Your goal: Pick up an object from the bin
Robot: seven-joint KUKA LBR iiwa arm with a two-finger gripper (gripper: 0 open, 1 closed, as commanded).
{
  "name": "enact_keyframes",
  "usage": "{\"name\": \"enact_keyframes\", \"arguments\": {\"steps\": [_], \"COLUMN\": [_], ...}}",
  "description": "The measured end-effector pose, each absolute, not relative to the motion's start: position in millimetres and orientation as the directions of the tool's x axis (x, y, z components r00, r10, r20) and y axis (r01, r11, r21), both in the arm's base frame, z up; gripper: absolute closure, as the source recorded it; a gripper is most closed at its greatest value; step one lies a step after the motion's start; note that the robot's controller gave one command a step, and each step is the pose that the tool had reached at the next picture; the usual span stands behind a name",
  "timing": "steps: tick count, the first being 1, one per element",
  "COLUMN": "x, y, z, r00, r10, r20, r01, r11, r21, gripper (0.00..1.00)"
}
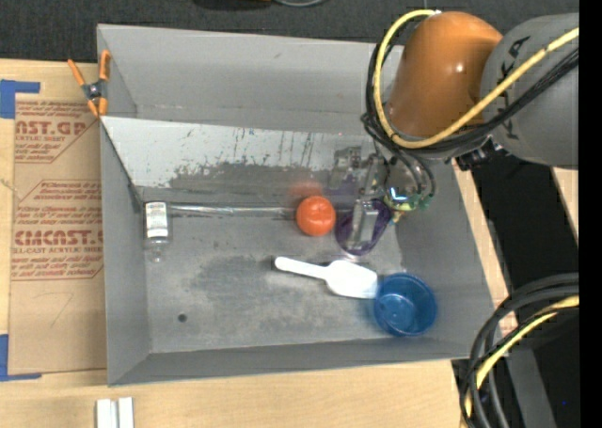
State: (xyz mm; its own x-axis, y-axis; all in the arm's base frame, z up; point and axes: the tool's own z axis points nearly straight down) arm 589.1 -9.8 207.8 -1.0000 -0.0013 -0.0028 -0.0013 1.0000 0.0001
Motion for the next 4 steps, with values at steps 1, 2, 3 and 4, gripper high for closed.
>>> {"name": "enact_keyframes", "arguments": {"steps": [1, 2, 3, 4], "x": [589.1, 589.1, 556.0, 553.7], "y": [-10, -10, 4, 5], "z": [208, 208, 206, 205], "r00": [-1.000, -1.000, -0.991, -0.990], "r10": [-0.001, -0.001, -0.131, -0.142], "r20": [-0.003, -0.003, -0.003, -0.003], "r01": [-0.001, -0.001, -0.131, -0.142], "r11": [1.000, 1.000, 0.991, 0.990], "r21": [0.000, 0.000, 0.000, 0.000], "gripper": [1.00, 1.00, 1.00, 1.00]}}
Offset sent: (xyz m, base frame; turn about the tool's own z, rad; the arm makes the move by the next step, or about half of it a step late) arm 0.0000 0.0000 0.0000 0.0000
